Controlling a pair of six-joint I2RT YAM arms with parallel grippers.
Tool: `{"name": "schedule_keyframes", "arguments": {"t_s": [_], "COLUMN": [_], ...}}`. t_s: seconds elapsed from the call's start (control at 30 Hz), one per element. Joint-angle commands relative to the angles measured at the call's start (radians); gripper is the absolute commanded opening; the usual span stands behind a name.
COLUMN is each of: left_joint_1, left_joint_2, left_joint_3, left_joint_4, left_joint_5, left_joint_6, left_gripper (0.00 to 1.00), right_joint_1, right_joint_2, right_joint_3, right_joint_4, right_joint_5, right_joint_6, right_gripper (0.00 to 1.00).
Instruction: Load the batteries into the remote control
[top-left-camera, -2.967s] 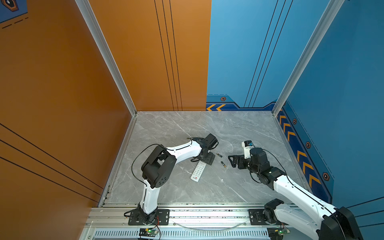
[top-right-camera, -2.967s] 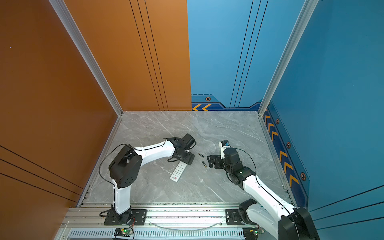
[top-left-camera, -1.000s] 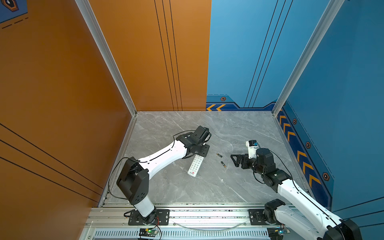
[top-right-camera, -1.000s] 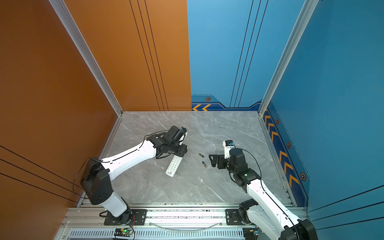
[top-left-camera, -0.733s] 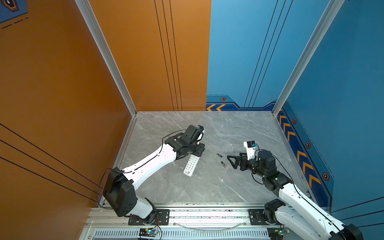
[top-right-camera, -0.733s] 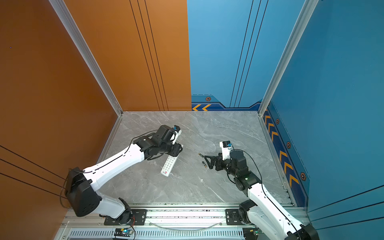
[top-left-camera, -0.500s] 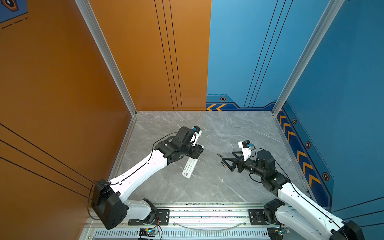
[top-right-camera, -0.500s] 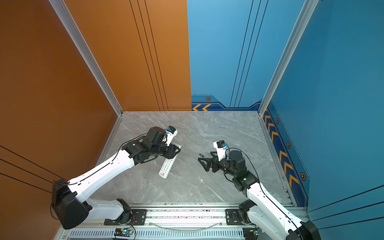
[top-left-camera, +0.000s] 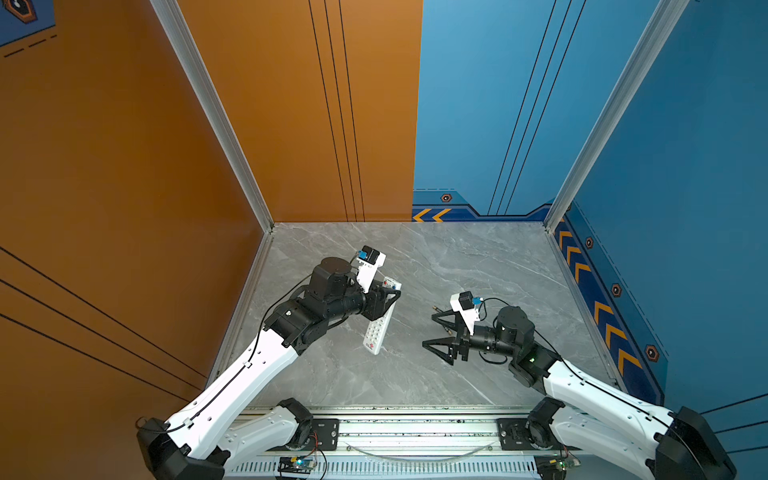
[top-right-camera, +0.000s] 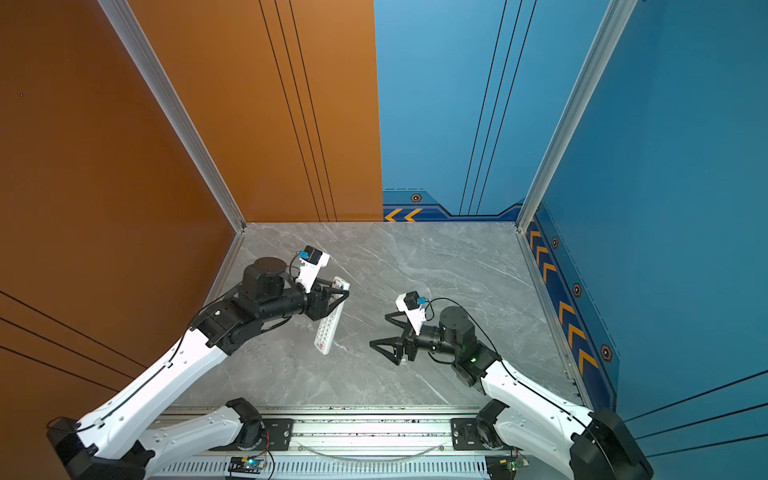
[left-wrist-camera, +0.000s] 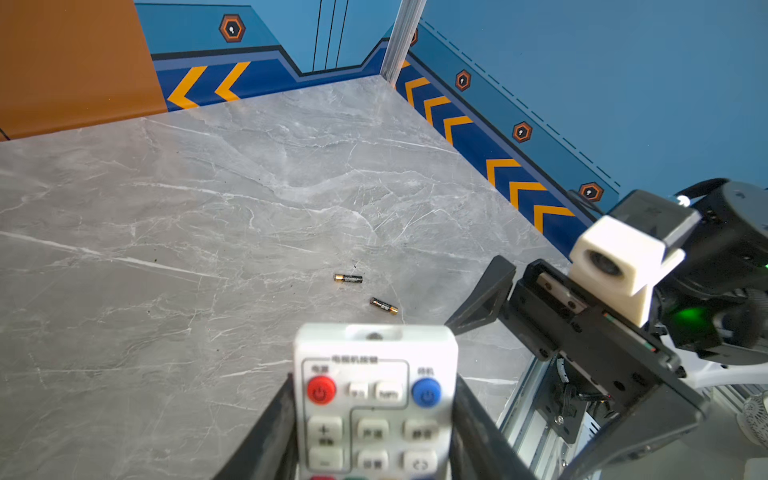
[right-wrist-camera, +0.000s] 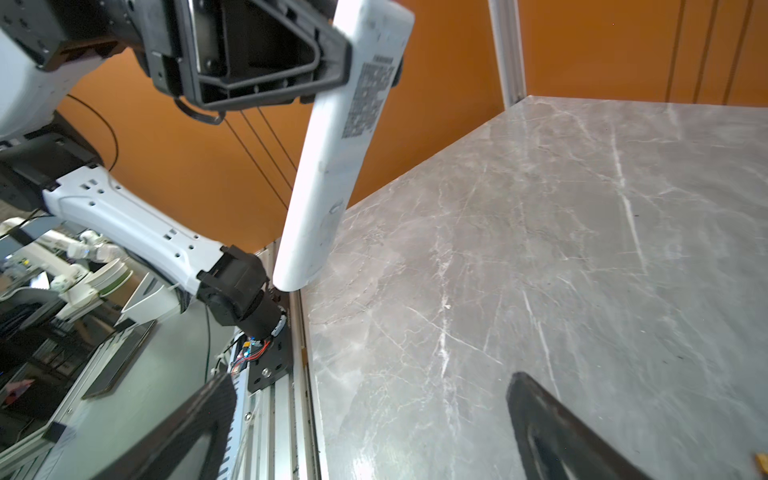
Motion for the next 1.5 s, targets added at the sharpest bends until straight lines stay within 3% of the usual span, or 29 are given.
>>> {"name": "schedule_keyframes", "arguments": {"t_s": [0.0,0.37,0.8,1.3,1.47], "left_joint_1": [0.01,0.029,0.044,0.036,0.021], "left_joint_2": [-0.044,-0.116,-0.162,-0.156,-0.148], "left_joint_3": [-0.022,-0.071,-0.095,-0.095,-0.091], "left_joint_4": [0.04,0.138,0.275,0.357,0.371], "left_joint_5": [0.071,0.221,0.351,0.446,0.487], "left_joint_6": [0.017,-0.009,-0.079,-0.125,-0.129], "left_gripper": [0.0,0.0,0.0,0.0,0.0], "right_joint_1": [0.02,0.142,0.159,0.199,0.21], "right_joint_2": [0.027,0.046,0.094,0.161,0.212], "right_joint_3": [0.026,0.025,0.023,0.094,0.119], "right_joint_4": [0.091,0.238,0.399,0.404,0.478], "right_joint_5": [-0.035,-0.03,-0.051,-0.046,-0.076], "right_joint_6": [-0.022,-0.008,0.084,0.084,0.129], "right_gripper": [1.0,1.0,1.0,0.99,0.99]}}
